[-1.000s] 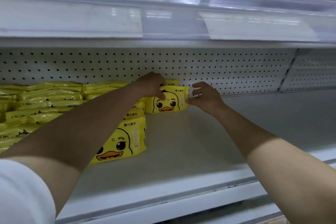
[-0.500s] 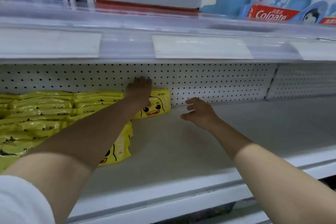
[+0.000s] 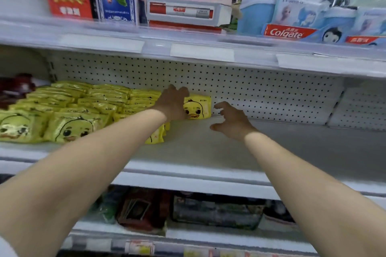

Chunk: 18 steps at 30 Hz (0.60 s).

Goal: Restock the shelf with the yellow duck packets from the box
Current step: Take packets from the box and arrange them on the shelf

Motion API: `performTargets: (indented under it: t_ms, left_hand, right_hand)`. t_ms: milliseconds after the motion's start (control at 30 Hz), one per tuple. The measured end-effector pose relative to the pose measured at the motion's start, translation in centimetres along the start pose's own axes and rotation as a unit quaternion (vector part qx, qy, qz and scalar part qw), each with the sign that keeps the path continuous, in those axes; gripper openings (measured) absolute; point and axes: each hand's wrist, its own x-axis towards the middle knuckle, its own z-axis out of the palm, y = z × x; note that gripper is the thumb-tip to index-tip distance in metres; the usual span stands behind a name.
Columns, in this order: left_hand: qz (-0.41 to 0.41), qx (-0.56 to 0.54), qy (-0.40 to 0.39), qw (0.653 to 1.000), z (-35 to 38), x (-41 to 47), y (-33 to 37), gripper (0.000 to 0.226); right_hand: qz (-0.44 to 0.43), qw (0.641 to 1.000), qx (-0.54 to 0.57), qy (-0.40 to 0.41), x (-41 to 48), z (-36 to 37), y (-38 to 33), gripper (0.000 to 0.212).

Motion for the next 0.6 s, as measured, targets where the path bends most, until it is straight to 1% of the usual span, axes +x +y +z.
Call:
performTargets:
  t_ms: [133,200,300,433,600]
  left_hand:
    - [-0.075,0.033,-0.006,0.997,-1.7,-6.1,-0.6,0.077]
    - [-0.104,0.058,-0.009,0.993,-2.4,-9.5,-1.2,0.076]
    - [-0.149,0.053,-0.008,0.987,-2.7,-15.4,-2.9,0.074]
    - [-0.202,0.050,-0.020,0.978,-2.8,-22.3,-5.7,0.078]
    - [-0.270,0.064,-0.041,0.960,-2.9,-29.4,-9.4,0.074]
  right_hand:
    - [-0.037,0.996,-0.070,-0.029,-3.1,0.5,-2.6,0.075]
    - [-0.054,0.994,-0.085,-0.041,-4.9,1.4,-3.9,0.075]
    - [-0.091,0.990,-0.081,-0.066,-8.1,3.5,-5.8,0.071]
    - [-0.144,0.982,-0.065,-0.101,-11.8,6.7,-8.2,0.077]
    - [-0.197,0.967,-0.067,-0.148,-14.5,10.8,-12.0,0.076]
